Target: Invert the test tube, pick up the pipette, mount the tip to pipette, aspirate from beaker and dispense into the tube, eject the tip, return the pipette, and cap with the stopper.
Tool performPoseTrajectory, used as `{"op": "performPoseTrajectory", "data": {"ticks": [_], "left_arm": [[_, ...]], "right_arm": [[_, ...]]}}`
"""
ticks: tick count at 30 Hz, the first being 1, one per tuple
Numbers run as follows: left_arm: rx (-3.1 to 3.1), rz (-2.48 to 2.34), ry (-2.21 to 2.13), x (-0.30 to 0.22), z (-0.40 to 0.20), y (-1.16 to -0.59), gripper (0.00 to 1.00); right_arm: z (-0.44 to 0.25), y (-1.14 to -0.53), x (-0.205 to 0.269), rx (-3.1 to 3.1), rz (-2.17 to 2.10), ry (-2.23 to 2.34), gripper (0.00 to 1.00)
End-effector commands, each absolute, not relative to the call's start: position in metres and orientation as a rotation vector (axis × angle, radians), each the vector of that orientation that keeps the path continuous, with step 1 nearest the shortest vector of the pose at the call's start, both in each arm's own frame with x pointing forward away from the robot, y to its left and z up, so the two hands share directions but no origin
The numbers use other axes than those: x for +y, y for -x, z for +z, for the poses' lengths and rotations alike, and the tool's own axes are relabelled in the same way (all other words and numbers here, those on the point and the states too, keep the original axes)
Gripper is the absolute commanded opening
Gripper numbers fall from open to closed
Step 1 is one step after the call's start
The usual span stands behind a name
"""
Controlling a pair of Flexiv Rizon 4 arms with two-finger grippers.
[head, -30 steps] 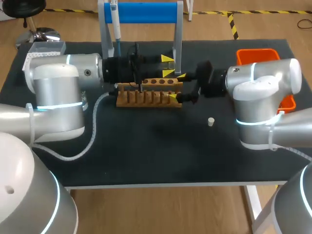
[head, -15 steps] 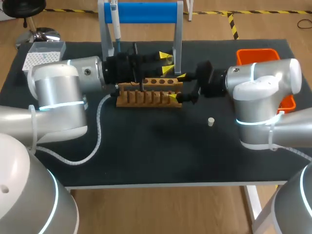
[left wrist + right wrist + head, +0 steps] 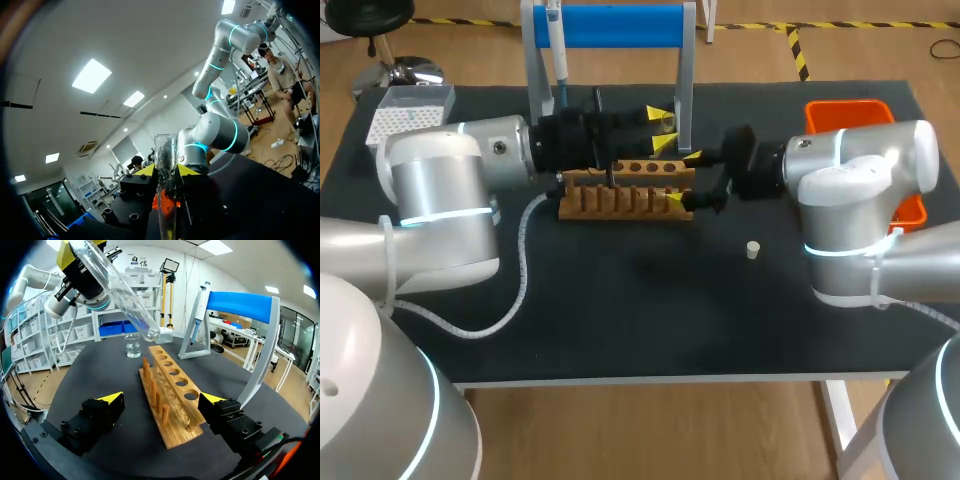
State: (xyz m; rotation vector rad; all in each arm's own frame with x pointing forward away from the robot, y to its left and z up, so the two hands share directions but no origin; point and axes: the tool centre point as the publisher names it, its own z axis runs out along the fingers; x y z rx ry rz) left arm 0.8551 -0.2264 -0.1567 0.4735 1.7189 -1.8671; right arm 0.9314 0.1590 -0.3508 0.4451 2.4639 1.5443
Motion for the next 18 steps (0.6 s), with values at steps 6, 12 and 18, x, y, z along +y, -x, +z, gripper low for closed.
{"op": "performPoseTrajectory", "data": {"ticks": [6, 12, 18], "left_arm": [[1.769, -1.954, -0.338, -0.218, -0.155, -0.871, 0.00], [1.788, -2.031, -0.194, -0.209, -0.157, -0.888, 0.00], [1.807, -2.078, -0.118, -0.205, -0.156, -0.904, 0.00]], "right_arm": [[-0.351, -0.931, 0.158, 2.464, 1.544, -0.445, 1.00], [-0.351, -0.931, 0.158, 2.464, 1.544, -0.445, 1.00], [-0.351, -0.931, 0.158, 2.464, 1.544, -0.445, 1.00]]}}
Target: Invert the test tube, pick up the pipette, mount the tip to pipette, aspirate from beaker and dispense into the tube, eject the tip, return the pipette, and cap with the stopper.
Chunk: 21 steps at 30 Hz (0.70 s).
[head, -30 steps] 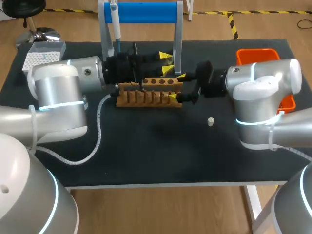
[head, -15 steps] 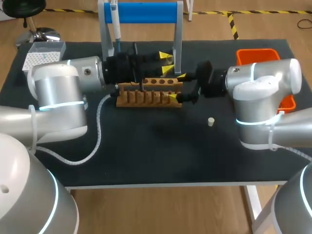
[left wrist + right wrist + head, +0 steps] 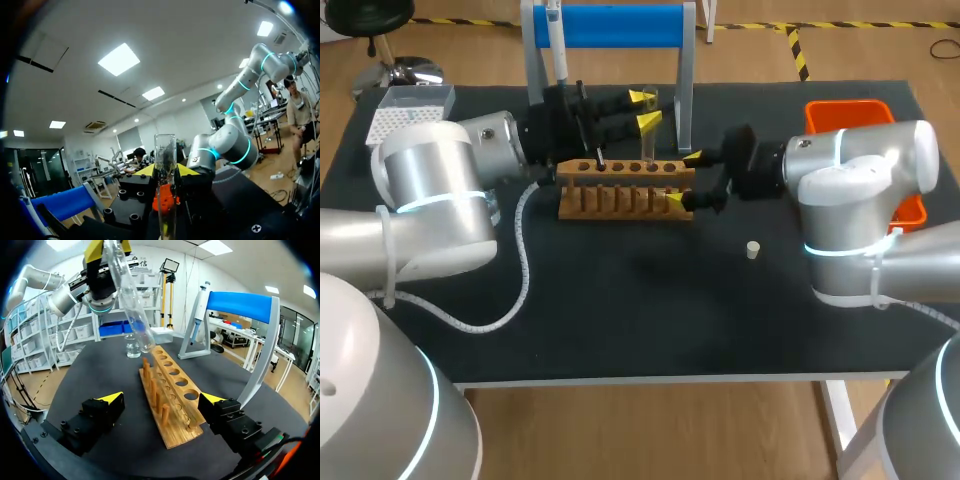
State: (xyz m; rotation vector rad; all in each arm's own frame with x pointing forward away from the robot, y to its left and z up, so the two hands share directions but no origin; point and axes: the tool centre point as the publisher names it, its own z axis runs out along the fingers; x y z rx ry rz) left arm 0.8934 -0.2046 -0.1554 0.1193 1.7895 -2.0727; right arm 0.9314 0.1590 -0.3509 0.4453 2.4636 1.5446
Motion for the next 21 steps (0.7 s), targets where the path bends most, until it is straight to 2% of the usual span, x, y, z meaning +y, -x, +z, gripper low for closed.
{"op": "performPoseTrajectory", "data": {"ticks": [1, 21], "left_arm": [[1.812, -2.089, -0.107, -0.205, -0.157, -0.907, 0.00], [1.926, -2.161, -0.050, -0.208, -0.171, -0.942, 0.00]], "right_arm": [[-0.351, -0.931, 0.158, 2.464, 1.544, -0.445, 1.00], [-0.351, -0.931, 0.158, 2.464, 1.544, -0.445, 1.00]]}}
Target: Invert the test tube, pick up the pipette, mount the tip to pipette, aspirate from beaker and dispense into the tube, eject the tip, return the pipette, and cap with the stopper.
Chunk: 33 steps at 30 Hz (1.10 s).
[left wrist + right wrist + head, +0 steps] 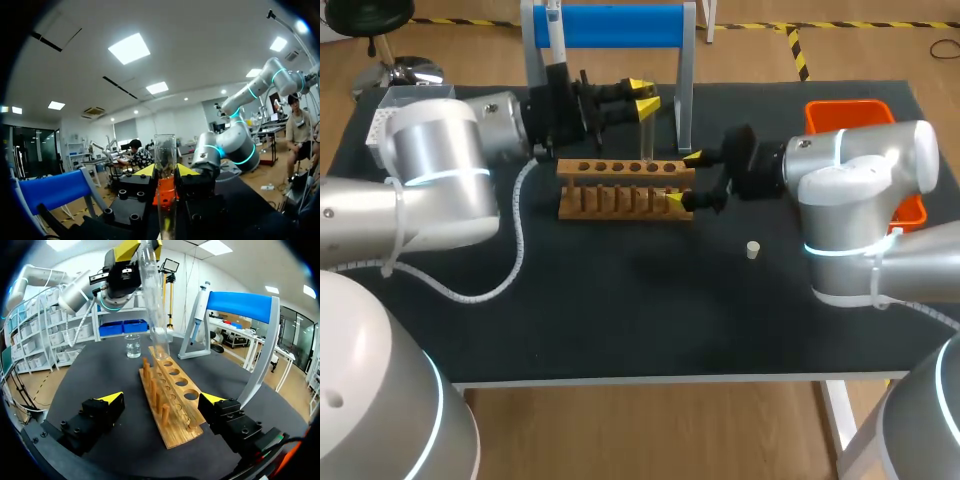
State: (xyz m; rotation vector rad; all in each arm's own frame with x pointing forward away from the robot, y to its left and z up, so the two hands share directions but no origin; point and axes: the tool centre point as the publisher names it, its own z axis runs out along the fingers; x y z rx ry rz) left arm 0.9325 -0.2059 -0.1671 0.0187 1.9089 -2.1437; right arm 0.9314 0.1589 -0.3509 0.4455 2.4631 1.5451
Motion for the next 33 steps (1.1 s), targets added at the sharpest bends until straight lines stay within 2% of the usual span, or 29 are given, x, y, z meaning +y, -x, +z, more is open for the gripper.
{"op": "performPoseTrajectory", "data": {"ticks": [1, 33], "left_arm": [[1.928, -2.163, -0.050, -0.208, -0.171, -0.943, 0.00], [1.974, -2.191, 0.006, -0.196, -0.197, -0.963, 0.00]], "right_arm": [[-0.351, -0.931, 0.158, 2.464, 1.544, -0.445, 1.00], [-0.351, -0.931, 0.158, 2.464, 1.544, -0.445, 1.00]]}}
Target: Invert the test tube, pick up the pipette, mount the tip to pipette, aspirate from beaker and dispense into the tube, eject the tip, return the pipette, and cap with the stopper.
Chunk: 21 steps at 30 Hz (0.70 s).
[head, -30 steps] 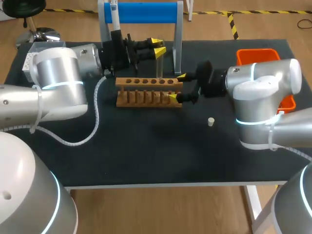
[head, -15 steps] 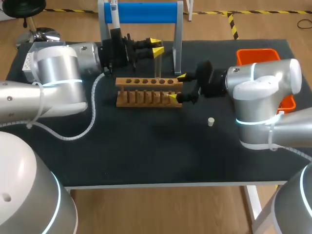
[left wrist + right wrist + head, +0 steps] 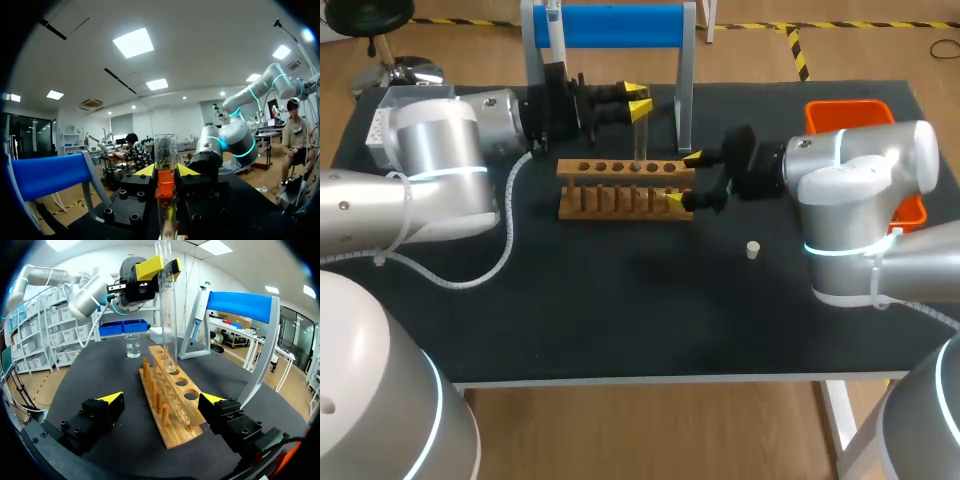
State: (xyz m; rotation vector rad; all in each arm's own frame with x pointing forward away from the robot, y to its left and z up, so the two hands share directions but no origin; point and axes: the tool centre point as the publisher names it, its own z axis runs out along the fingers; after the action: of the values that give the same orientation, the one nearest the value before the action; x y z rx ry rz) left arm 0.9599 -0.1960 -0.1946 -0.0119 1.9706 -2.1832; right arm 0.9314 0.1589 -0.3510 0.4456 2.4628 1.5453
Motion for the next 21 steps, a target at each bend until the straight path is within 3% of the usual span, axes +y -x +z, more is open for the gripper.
{"op": "performPoseTrajectory", "data": {"ticks": [1, 21], "left_arm": [[1.975, -2.191, 0.007, -0.196, -0.197, -0.963, 0.00], [1.991, -2.175, 0.026, -0.194, -0.212, -0.967, 0.00]], "right_arm": [[-0.351, -0.931, 0.158, 2.464, 1.544, -0.445, 1.00], [-0.351, -0.931, 0.158, 2.464, 1.544, -0.445, 1.00]]}}
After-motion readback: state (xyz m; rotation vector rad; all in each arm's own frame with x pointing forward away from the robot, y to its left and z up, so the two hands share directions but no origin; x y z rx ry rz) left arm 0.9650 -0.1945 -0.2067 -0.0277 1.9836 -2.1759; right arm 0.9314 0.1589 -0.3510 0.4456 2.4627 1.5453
